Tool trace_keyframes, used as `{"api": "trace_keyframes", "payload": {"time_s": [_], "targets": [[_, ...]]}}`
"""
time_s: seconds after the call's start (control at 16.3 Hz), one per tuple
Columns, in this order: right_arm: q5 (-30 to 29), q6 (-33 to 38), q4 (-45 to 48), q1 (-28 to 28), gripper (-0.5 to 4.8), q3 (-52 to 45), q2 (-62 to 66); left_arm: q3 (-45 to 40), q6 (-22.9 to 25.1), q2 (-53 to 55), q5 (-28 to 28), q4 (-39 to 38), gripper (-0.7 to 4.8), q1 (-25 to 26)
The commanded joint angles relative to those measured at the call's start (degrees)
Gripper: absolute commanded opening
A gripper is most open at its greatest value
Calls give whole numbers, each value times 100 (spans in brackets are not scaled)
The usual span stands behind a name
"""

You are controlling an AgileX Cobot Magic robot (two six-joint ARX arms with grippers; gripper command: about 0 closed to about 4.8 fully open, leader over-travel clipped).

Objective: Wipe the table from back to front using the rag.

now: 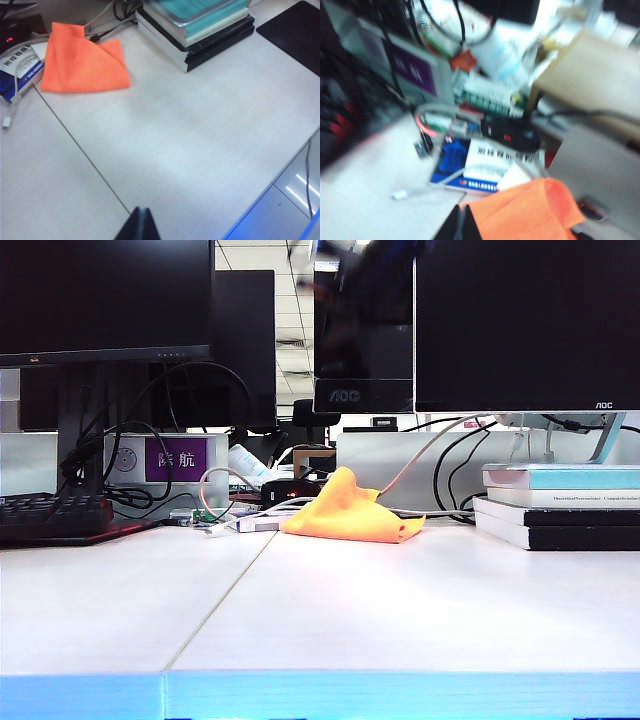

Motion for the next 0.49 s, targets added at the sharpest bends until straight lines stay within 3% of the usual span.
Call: {"api": "trace_keyframes", "payload": {"time_s": [0.06, 0.49], "targets": [[-33, 4, -315, 7, 0, 35, -555, 72, 22, -96, 33, 76, -5, -7], [-354, -164, -1891, 107, 0, 35, -2022, 1034, 109, -831, -35, 116, -5, -11]]}}
